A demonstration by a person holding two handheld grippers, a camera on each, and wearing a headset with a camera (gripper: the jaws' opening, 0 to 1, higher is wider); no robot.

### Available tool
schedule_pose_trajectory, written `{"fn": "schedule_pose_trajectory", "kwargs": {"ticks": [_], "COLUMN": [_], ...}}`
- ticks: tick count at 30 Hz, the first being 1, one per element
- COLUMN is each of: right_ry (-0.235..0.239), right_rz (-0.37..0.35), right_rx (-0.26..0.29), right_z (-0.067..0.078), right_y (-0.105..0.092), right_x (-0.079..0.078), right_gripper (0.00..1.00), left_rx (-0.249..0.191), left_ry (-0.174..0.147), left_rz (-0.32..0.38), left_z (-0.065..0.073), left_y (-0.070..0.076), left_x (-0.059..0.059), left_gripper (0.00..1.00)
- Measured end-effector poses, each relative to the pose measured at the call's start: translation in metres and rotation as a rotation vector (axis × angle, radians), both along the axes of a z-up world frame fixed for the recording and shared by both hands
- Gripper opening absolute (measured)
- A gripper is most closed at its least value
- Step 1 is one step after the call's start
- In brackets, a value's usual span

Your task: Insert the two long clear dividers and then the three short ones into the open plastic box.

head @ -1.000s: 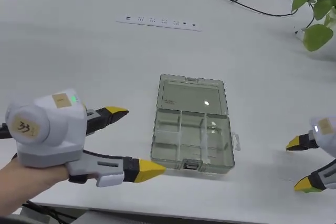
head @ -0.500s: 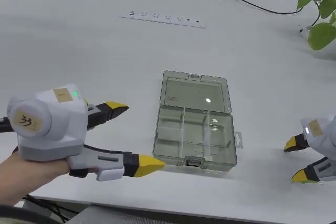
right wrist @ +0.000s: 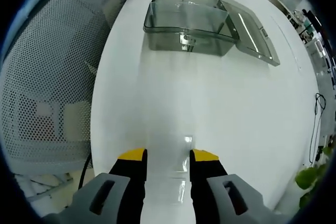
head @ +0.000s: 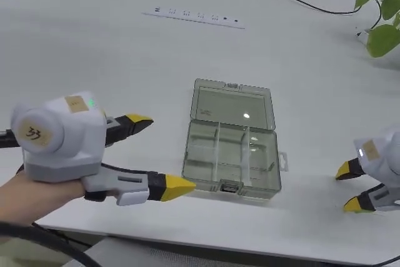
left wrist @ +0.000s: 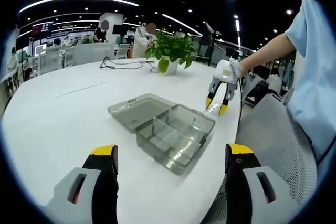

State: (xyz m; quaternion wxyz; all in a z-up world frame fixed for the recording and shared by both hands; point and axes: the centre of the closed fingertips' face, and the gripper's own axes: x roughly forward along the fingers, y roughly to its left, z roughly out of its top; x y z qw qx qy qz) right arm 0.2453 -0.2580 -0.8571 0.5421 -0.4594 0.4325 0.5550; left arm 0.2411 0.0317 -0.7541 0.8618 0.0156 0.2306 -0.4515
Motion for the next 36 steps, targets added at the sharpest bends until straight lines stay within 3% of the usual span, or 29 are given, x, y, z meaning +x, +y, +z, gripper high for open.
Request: {"fn": "schedule_pose_trajectory", "kwargs": {"ticks": [9, 16, 18, 26, 31, 33, 36], "right_ry": [-0.033, -0.124, -0.159, -0.233, -0.246, -0.268, -0.298], "right_rz": [-0.055, -0.104, -0.139, -0.065, -0.029, -0.003, 0.043], "right_rx": [0.032, 0.133, 0.182, 0.264, 0.292, 0.298, 0.304], "right_z": [0.010, 0.043, 0.057, 0.091, 0.104, 0.109, 0.118], "right_y": [0.006, 0.042, 0.060, 0.111, 0.133, 0.141, 0.154], "right_x": [0.003, 0.013, 0.017, 0.022, 0.026, 0.031, 0.034], "right_gripper": [0.32, 0.32, 0.32, 0.32, 0.32, 0.32, 0.32], "left_rx": [0.000, -0.008, -0.012, -0.032, -0.079, -0.123, -0.145], "left_ry": [-0.004, 0.006, 0.031, 0.087, 0.150, 0.183, 0.210], "left_rz": [0.002, 0.018, 0.041, 0.082, 0.110, 0.122, 0.120], "left_z": [0.000, 0.002, 0.001, 0.002, 0.006, 0.010, 0.014], "left_y": [0.001, 0.004, 0.007, 0.007, 0.000, -0.006, -0.016], "left_x": [0.000, 0.005, 0.008, 0.023, 0.034, 0.038, 0.043], "left_gripper": [0.84, 0.81, 0.76, 0.75, 0.69, 0.65, 0.62]}}
